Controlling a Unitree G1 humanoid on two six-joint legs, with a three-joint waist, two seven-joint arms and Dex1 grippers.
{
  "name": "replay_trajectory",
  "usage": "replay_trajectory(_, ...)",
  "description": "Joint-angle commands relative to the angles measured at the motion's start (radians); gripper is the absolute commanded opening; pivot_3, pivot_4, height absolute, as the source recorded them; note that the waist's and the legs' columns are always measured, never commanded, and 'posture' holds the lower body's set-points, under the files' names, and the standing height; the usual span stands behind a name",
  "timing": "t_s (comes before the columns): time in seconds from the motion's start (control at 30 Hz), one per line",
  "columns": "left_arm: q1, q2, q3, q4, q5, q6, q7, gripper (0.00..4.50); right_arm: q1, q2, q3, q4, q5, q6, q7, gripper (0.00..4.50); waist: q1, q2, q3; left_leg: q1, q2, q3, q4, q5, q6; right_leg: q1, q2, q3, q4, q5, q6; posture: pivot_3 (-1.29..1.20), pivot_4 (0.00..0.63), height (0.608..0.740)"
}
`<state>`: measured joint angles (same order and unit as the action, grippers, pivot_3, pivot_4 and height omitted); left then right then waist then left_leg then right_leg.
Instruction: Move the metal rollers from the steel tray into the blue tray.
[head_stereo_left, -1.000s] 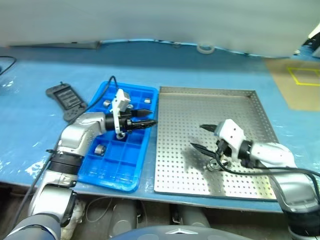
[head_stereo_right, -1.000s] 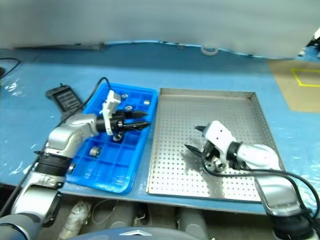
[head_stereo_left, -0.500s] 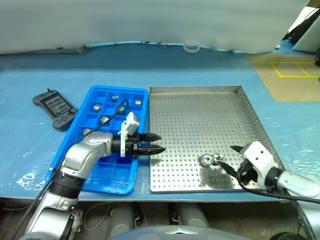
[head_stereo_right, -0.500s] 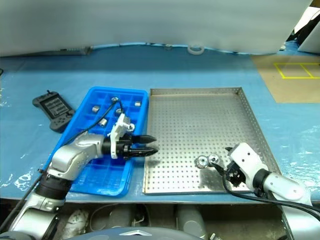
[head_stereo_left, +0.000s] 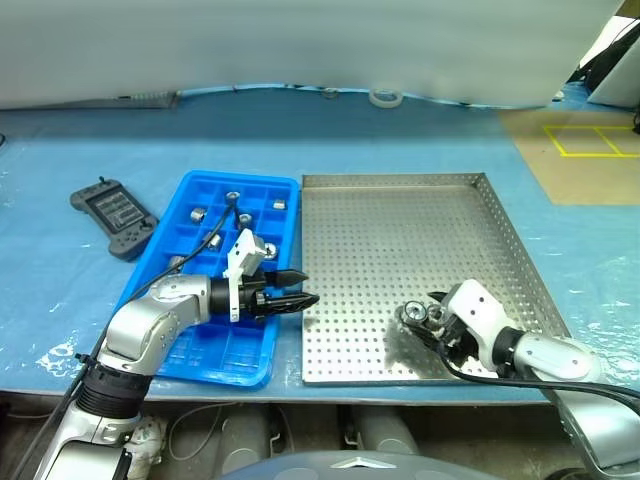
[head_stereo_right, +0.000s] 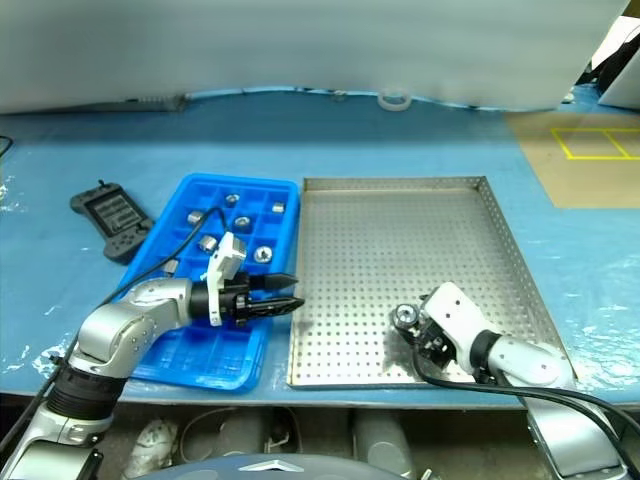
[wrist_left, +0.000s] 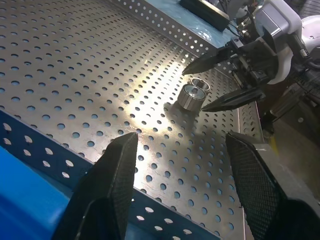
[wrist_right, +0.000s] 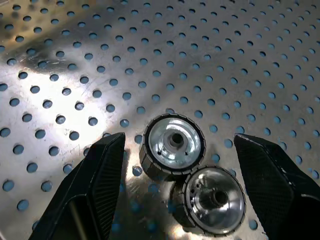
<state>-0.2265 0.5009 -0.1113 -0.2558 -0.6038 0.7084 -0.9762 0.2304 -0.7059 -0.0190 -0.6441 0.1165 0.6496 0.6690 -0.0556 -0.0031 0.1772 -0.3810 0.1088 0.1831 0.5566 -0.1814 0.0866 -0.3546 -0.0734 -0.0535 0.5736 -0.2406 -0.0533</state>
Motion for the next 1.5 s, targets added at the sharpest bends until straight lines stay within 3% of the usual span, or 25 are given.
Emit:
replay_trajectory(0.03,0.008,0.004,0.021,-0.047,-0.02,0.0,0.019,2.88,-0.005,-0.023,0.0,-0.008,-0.004,0.016,-0.001,3.66,0.01,0.0,0.0,0.0,0.0,0.0,0.0,0.0,0.0,0.0,0.0,0.0,0.0,0.0,0.0,-0.3,0.15,0.74)
replay_trajectory(0.3,0.032,0.004,0.015,-0.05,-0.017,-0.015,0.033,2.88,0.022,-0.067,-0.06,0.017,0.022,0.013,0.031,3.66,0.02,0.001,0.0,0.001,0.0,0.0,0.0,0.0,0.0,0.001,0.0,0.0,0.0,0.0,0.0,-0.29,0.15,0.74)
replay_trajectory(0.53,0.011,-0.016,0.0,-0.033,-0.003,-0.034,0.041,2.88,0.01,-0.125,-0.099,-0.077,0.075,0.102,0.066,3.66,0.02,0.003,0.0,0.003,0.0,0.0,0.0,0.0,0.0,0.002,0.0,0.0,0.0,0.0,0.0,-0.29,0.15,0.74)
replay_trajectory(0.87,-0.038,-0.051,-0.016,-0.004,0.019,-0.047,0.057,2.88,-0.023,-0.098,-0.026,-0.179,0.062,0.233,-0.037,3.66,0.022,0.003,0.0,0.002,0.0,0.0,0.0,0.0,0.0,0.002,0.0,0.0,0.0,0.0,0.0,-0.3,0.15,0.74)
replay_trajectory(1.03,-0.054,-0.055,-0.016,-0.005,0.021,-0.039,0.061,2.88,0.042,-0.097,-0.044,-0.115,0.058,0.174,-0.04,3.66,0.026,0.003,0.0,0.002,0.0,0.0,0.0,-0.001,0.0,0.002,0.0,0.0,0.0,0.0,0.0,-0.29,0.15,0.74)
replay_trajectory(1.27,-0.058,-0.066,-0.022,-0.018,0.022,-0.03,0.08,2.88,0.023,-0.087,-0.044,0.094,0.056,0.066,-0.024,3.66,0.026,0.003,0.0,0.003,0.0,0.0,0.004,-0.001,0.0,0.003,0.0,0.0,0.0,0.0,0.0,-0.28,0.15,0.74)
replay_trajectory(1.5,-0.071,-0.072,-0.019,-0.019,0.022,-0.021,0.093,2.88,0.057,-0.084,-0.073,0.061,0.069,0.071,-0.031,3.66,0.026,0.003,0.0,0.003,0.0,-0.001,0.004,-0.001,0.0,0.004,0.0,0.0,0.0,0.0,0.0,-0.28,0.15,0.74)
